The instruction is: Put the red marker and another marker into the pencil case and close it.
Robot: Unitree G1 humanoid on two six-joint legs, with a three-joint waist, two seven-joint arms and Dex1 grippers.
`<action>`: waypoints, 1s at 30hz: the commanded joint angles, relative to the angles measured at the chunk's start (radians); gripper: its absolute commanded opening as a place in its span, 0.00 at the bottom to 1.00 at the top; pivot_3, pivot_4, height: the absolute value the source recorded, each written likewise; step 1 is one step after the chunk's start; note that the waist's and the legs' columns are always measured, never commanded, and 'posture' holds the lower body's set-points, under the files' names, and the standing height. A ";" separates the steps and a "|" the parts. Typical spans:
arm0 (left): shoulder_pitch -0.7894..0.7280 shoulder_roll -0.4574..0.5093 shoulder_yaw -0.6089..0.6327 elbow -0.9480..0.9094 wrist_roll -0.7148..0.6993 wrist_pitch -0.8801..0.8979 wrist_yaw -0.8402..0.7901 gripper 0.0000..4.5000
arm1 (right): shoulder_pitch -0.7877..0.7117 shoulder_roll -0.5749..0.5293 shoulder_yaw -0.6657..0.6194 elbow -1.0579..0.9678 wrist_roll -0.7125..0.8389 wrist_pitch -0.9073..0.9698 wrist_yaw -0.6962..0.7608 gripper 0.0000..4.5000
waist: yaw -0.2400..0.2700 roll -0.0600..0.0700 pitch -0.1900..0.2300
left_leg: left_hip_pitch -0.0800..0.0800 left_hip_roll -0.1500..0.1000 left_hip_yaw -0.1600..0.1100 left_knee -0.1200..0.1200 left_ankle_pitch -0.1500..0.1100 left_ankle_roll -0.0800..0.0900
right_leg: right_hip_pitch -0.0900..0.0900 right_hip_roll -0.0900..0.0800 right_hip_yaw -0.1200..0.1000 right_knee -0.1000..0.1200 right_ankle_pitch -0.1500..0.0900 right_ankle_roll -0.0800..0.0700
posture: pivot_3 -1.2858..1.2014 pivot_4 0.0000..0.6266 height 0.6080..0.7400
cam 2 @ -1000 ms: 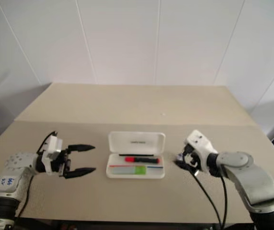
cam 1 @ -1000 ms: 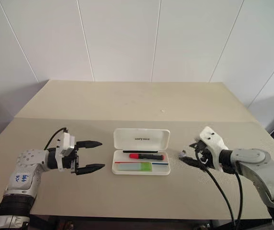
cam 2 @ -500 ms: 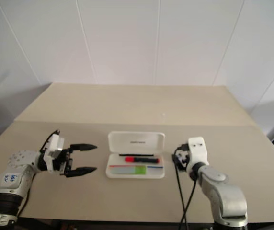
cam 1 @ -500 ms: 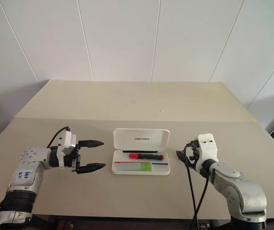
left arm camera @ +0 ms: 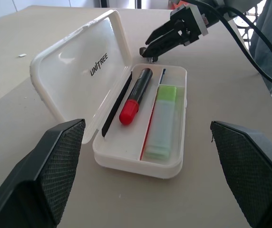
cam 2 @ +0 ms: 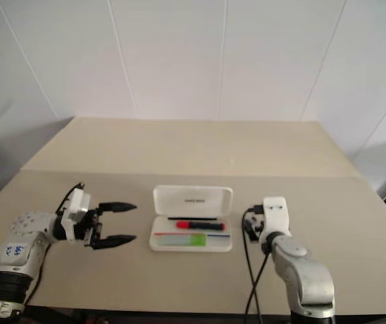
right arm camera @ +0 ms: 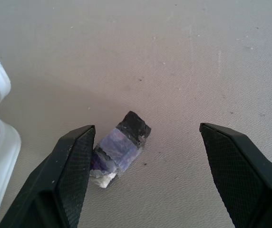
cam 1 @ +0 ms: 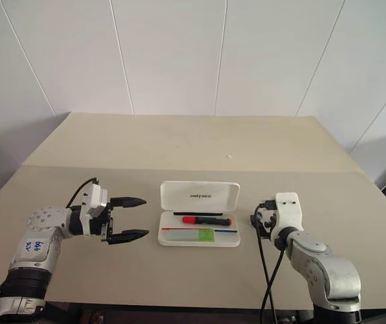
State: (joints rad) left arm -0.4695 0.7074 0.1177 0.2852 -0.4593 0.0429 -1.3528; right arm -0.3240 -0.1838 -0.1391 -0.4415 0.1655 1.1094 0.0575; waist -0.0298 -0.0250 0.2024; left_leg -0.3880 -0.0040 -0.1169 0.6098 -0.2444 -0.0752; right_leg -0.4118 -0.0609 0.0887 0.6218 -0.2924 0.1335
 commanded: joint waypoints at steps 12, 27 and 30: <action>0.007 0.011 0.018 -0.036 -0.001 -0.006 0.017 1.00 | -0.012 -0.011 -0.007 0.041 -0.003 0.029 -0.011 0.28 | 0.001 -0.001 0.000 | 0.000 0.000 0.000 0.000 0.000 0.000 | 0.001 0.000 0.000 -0.001 0.000 0.000 | 0.52 0.24 1.00; -0.024 -0.004 0.000 -0.006 0.006 -0.026 -0.004 1.00 | -0.082 -0.443 0.091 -0.057 0.177 -0.042 0.458 0.28 | -0.008 0.001 0.001 | -0.001 0.000 0.000 -0.002 0.000 0.001 | -0.001 0.000 0.000 -0.002 -0.001 0.001 | 0.52 0.24 1.00; -0.032 -0.008 -0.008 0.000 0.007 -0.032 -0.020 1.00 | -0.123 -0.521 0.151 -0.065 0.222 -0.057 0.573 0.28 | -0.008 0.001 0.001 | -0.001 0.000 0.000 -0.001 -0.001 0.001 | 0.000 0.000 0.000 -0.002 -0.001 0.001 | 0.52 0.24 1.00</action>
State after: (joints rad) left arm -0.4830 0.6993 0.1068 0.2883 -0.4526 0.0302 -1.3584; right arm -0.4225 -0.6775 -0.0096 -0.4652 0.3564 1.0817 0.5628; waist -0.0375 -0.0239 0.2032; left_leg -0.3891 -0.0040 -0.1168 0.6094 -0.2449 -0.0740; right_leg -0.4121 -0.0609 0.0886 0.6199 -0.2933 0.1347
